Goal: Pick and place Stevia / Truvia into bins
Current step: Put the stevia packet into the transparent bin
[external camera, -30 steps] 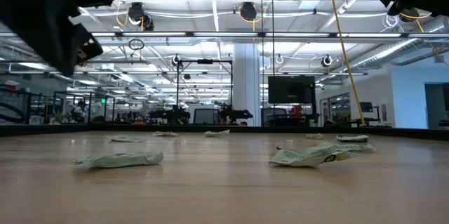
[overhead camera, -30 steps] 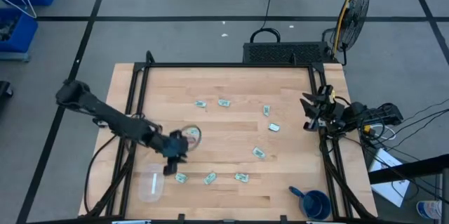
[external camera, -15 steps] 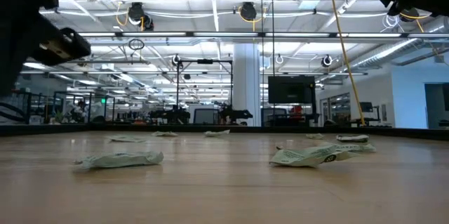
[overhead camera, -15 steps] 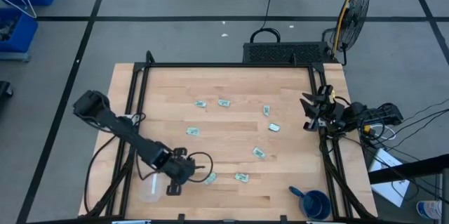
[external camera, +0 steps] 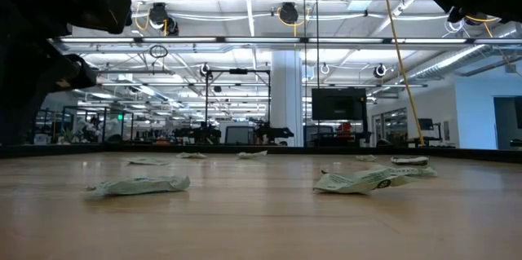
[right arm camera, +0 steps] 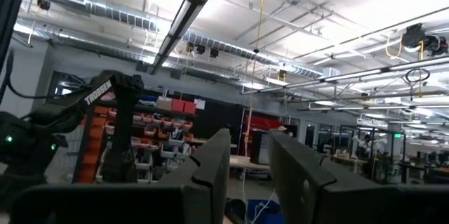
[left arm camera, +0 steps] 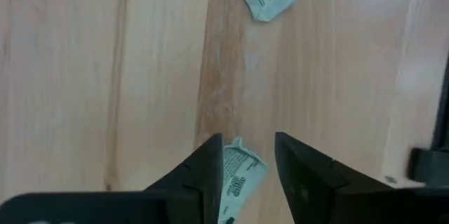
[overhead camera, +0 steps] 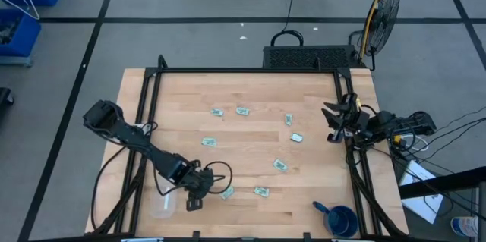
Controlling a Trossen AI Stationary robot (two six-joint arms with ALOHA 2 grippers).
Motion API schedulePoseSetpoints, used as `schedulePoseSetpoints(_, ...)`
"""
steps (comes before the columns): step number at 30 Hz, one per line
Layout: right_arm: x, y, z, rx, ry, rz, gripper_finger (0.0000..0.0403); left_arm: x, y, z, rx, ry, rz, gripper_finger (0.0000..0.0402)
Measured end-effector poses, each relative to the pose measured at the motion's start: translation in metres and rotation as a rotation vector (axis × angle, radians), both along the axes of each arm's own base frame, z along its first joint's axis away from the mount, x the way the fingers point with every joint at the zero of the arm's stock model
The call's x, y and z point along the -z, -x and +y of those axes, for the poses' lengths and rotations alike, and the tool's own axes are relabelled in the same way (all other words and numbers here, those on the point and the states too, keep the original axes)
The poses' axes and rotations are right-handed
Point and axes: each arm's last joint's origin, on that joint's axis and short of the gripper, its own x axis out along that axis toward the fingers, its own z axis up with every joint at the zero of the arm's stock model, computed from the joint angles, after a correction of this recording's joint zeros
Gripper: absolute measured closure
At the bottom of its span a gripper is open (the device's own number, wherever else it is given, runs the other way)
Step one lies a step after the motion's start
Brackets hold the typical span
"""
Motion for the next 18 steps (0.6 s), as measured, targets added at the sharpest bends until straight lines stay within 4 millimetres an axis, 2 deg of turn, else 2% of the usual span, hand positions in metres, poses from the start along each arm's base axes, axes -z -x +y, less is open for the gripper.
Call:
schedulePoseSetpoints(8,0.002,-0.001,0.000,-0.046,-0.076,-0.006,0.0312,0.023,-0.002,-0.006,0.025,-0.045,0.056,0.0263)
schedulePoseSetpoints(13,0.003,-0.002,0.001,-0.057,-0.093,0.005,0.0312,0.030,-0.004,-0.007,0.048,-0.066,0.069,0.0264)
schedulePoseSetpoints(18,0.003,-0.002,0.001,-0.060,-0.098,0.006,0.0312,0.028,0.000,-0.004,0.083,-0.087,0.087,0.0295)
